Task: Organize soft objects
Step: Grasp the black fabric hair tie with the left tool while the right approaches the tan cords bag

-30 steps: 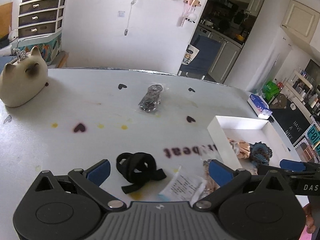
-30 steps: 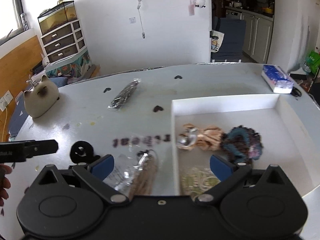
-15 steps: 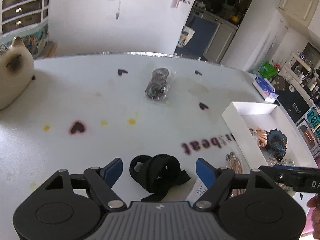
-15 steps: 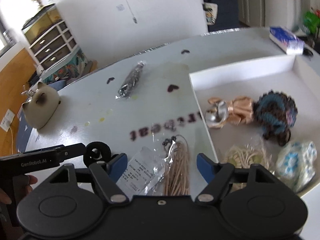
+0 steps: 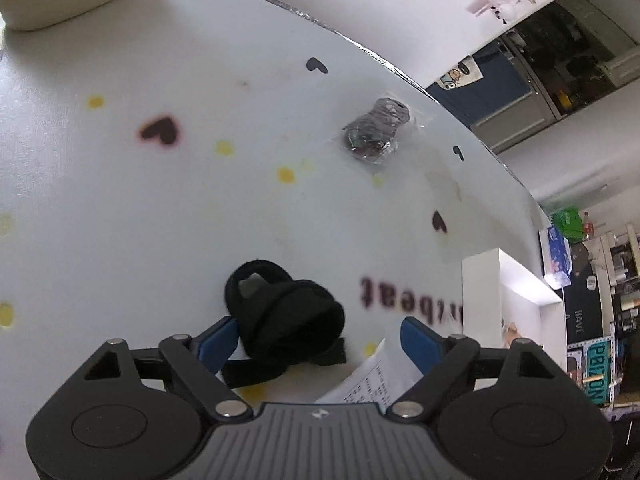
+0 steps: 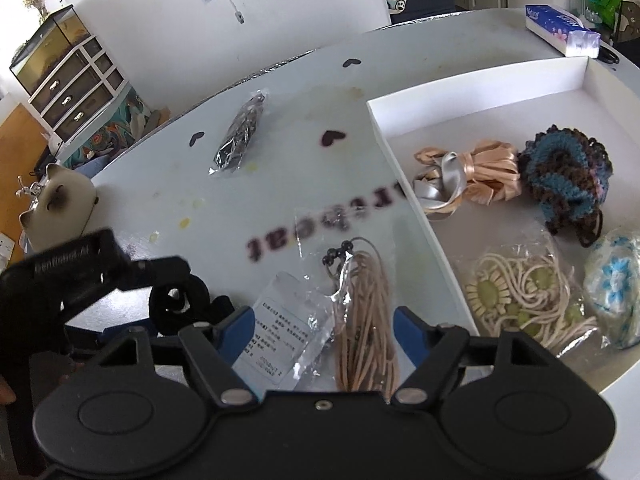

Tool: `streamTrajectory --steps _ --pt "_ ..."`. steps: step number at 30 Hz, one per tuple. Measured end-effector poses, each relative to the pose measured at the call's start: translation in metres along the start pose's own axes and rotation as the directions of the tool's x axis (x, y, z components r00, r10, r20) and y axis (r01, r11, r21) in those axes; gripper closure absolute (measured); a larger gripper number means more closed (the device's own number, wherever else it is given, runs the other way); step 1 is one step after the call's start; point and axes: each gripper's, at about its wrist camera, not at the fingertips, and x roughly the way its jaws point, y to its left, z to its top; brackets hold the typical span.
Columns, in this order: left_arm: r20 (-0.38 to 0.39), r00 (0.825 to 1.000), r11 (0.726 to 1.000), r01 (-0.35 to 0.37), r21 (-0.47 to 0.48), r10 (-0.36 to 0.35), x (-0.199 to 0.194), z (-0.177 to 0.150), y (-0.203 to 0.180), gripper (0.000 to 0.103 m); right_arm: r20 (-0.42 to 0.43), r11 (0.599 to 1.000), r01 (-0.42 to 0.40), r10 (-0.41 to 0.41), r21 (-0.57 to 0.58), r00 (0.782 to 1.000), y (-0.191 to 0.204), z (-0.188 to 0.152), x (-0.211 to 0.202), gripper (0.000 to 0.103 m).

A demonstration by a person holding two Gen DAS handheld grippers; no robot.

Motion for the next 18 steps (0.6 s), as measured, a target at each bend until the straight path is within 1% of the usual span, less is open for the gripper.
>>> streamTrajectory --steps 3,4,6,9,11,13,16,18 --pt "-0.002 1.0 1.0 -0.026 -0.005 0.026 0.006 0.002 -0.006 0.018 -0.002 1.0 0.013 -0.013 0.004 1.0 -0.001 0.0 0.004 0.026" --pt "-0.007 0.999 0.999 -0.038 -0.011 0.038 0.008 0.003 -0.006 0.022 -0.005 1.0 0.017 -0.017 0.007 1.0 -0.001 0.001 0.005 0.026" --pt "-0.013 0.998 0.998 -0.061 -0.024 0.06 0.011 0.005 -0.005 0.027 -0.01 1.0 0.019 -0.019 0.013 1.0 -0.002 0.001 0.008 0.026" --pt "-0.005 0.996 0.996 -0.085 -0.036 0.085 0.014 0.007 -0.003 0.032 -0.015 1.0 0.013 -0.013 0.013 1.0 -0.002 0.002 0.011 0.026" --pt "0.004 0.995 0.995 -0.1 -0.027 0.1 0.015 0.008 -0.005 0.041 -0.017 1.0 0.011 -0.011 0.013 1.0 -0.002 0.002 0.012 0.026" --pt "0.011 0.992 0.992 -0.128 0.001 0.128 0.015 0.008 -0.008 0.055 -0.018 1.0 0.012 -0.011 0.014 1.0 -0.002 0.003 0.013 0.026" --pt "0.004 0.991 0.99 -0.136 0.042 0.136 0.015 0.008 -0.008 0.067 -0.017 1.0 0.014 -0.014 0.021 1.0 -0.004 0.003 0.013 0.026" --pt "-0.005 0.992 0.99 -0.129 0.053 0.129 0.015 0.007 -0.007 0.072 -0.017 1.0 0.015 -0.014 0.027 1.0 -0.006 0.003 0.013 0.026"
